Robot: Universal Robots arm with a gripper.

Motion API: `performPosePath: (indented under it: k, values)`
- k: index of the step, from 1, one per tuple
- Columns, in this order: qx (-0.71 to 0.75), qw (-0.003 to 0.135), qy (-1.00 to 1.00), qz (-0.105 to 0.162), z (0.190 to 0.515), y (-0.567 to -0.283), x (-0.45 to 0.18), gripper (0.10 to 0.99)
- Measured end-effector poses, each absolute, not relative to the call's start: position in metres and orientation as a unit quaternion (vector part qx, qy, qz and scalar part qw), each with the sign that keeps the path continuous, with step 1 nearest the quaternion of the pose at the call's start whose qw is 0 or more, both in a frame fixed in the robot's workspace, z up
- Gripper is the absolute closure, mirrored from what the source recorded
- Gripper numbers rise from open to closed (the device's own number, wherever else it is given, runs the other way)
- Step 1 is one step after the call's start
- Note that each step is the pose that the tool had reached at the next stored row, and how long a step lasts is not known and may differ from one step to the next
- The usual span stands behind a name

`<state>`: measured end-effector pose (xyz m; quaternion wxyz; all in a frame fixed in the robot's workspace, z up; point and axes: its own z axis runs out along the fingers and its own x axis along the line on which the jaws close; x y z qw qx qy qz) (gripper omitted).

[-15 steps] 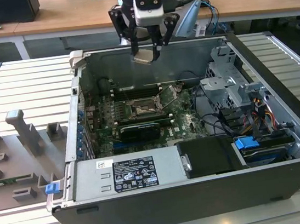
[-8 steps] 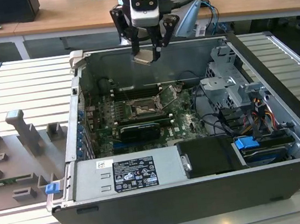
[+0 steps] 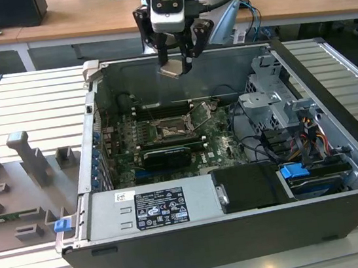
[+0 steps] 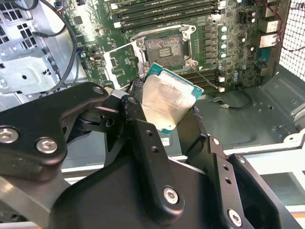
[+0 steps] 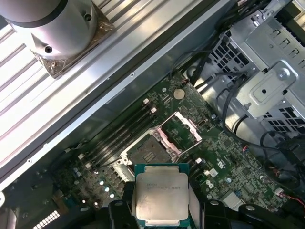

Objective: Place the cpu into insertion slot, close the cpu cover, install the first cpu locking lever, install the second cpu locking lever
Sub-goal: 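Place the cpu into insertion slot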

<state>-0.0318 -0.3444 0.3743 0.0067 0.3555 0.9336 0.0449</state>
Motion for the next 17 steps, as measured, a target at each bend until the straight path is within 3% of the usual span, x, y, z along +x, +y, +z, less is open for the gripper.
performPosePath:
  k: [17]
  values:
    - [0.379, 0.008, 0.924, 0.045, 0.3718, -0.3444, -0.0318, 0.557]
